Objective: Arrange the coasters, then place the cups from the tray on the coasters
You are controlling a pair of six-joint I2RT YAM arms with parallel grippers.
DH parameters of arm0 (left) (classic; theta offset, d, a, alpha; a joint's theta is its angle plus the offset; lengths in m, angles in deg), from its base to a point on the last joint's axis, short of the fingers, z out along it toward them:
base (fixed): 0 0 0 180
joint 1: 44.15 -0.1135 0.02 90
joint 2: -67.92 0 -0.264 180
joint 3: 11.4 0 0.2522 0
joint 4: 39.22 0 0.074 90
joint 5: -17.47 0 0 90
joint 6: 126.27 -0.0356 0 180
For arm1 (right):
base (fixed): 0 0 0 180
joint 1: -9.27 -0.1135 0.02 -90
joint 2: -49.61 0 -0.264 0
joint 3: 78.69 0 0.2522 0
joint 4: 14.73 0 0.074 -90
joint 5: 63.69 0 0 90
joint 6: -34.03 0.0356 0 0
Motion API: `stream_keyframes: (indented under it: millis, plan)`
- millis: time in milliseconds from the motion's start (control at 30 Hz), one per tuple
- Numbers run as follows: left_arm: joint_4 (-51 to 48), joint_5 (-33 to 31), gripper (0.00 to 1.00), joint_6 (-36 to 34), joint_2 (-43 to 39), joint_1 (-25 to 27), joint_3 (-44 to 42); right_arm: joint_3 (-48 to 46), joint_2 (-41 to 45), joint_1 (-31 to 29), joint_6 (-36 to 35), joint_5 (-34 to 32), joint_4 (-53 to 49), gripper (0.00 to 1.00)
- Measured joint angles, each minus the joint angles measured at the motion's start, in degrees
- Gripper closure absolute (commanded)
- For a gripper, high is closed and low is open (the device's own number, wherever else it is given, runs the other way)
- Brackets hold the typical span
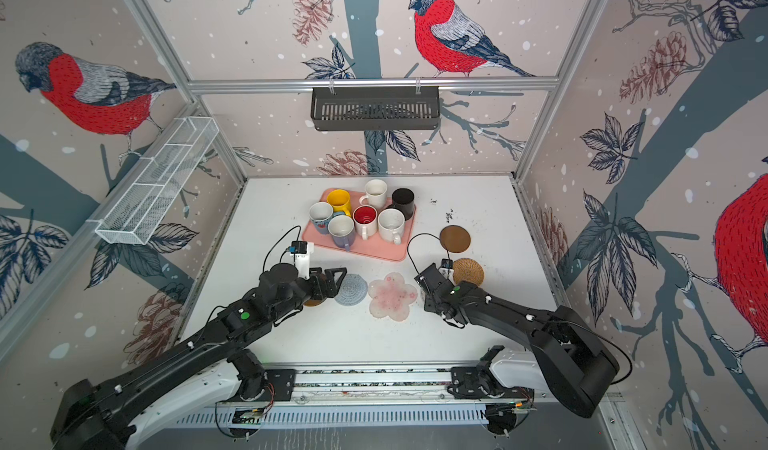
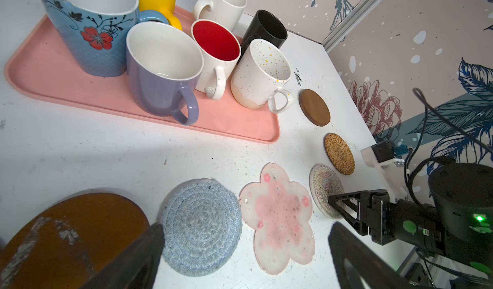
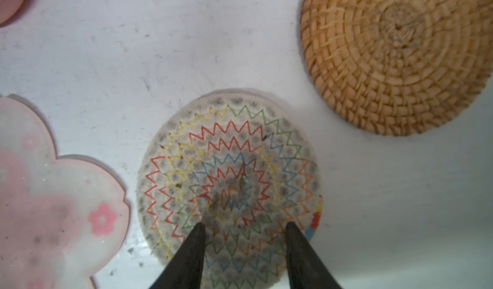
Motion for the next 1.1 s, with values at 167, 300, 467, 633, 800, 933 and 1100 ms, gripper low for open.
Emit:
stream_keyframes:
  millis: [167, 300, 467, 633, 800, 933, 1100]
  plan:
    - [0.1, 0.0, 0.03, 0.0, 0.0, 0.0, -0.1, -1.2, 2.0, -3.2, 2.3, -0.2, -0.7, 0.51]
    - [0.4, 0.0, 0.04, 0.0, 0.2, 0.0, -0.1, -1.0, 2.3, -5.5, 3.5, 0.0, -1.8, 0.51]
    - [0.4, 0.0, 0.04, 0.0, 0.2, 0.0, -0.1, -0.5, 3.1, -6.4, 4.5, 1.7, -4.0, 0.50]
    - [0.4, 0.0, 0.04, 0.0, 0.5, 0.0, -0.1, -0.1, 3.2, -6.0, 4.5, 3.2, -5.1, 0.49]
    - [0.4, 0.0, 0.04, 0.0, -0.2, 0.0, -0.1, 0.6, 2.2, -5.3, 4.3, 3.9, -5.3, 0.49]
    - [0.4, 0.0, 0.04, 0.0, -1.1, 0.0, -0.1, 1.0, 1.3, -4.8, 4.0, 4.2, -5.3, 0.49]
    - [0.3, -0.2, 0.04, 0.0, -1.2, 0.0, -0.1, 1.5, 0.7, -3.6, 2.6, 4.9, -4.9, 0.49]
